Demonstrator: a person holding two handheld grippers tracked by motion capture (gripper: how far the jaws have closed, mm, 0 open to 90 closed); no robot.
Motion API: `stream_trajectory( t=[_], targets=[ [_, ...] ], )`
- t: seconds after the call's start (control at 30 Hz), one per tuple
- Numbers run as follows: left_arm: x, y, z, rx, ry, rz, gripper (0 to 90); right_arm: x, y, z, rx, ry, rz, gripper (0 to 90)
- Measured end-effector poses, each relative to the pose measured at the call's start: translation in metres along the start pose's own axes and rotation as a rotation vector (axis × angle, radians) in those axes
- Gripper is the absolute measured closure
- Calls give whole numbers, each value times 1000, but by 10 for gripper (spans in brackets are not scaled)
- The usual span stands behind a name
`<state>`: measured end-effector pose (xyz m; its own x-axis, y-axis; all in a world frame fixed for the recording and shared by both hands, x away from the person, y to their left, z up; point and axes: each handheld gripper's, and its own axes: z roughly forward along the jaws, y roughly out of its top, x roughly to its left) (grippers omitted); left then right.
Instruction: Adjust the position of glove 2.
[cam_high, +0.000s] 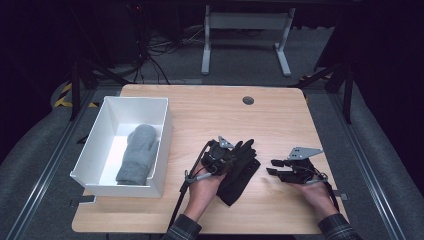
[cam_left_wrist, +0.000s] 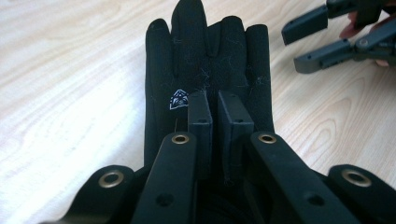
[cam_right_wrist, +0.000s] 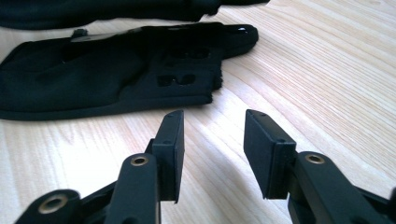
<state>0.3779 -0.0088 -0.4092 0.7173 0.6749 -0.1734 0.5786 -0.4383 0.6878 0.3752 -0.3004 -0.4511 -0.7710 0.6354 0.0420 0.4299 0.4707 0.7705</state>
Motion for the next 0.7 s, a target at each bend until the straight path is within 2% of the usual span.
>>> stream_trajectory(
  t=[0.17, 0.3, 0.4, 0.47, 0.53, 0.6, 0.67, 0.7],
  targets=[
    [-3, -6, 8, 8, -7, 3, 844, -1, 0, 2, 9, -5, 0, 575],
    [-5, -8, 12, 10, -13, 13, 800, -1, 0, 2, 10, -4, 2, 551],
    [-6, -6, 11, -2, -15, 19, 656, 1, 1, 2, 10, 3, 1, 568],
    [-5, -5, 8, -9, -3, 28, 649, 2, 1, 2, 7, 8, -2, 590],
    [-1, -5, 4, -7, -3, 29, 699, 5, 3, 2, 9, 27, -3, 649],
    [4, -6, 0, 1, -2, 26, 823, 9, 4, 3, 7, 52, -12, 732],
    [11, -9, -3, 22, 14, 39, 900, 14, 6, 4, 9, 70, -22, 800],
    [14, -10, -4, 32, 23, 37, 900, 19, 8, 6, 11, 91, -33, 842]
  ],
)
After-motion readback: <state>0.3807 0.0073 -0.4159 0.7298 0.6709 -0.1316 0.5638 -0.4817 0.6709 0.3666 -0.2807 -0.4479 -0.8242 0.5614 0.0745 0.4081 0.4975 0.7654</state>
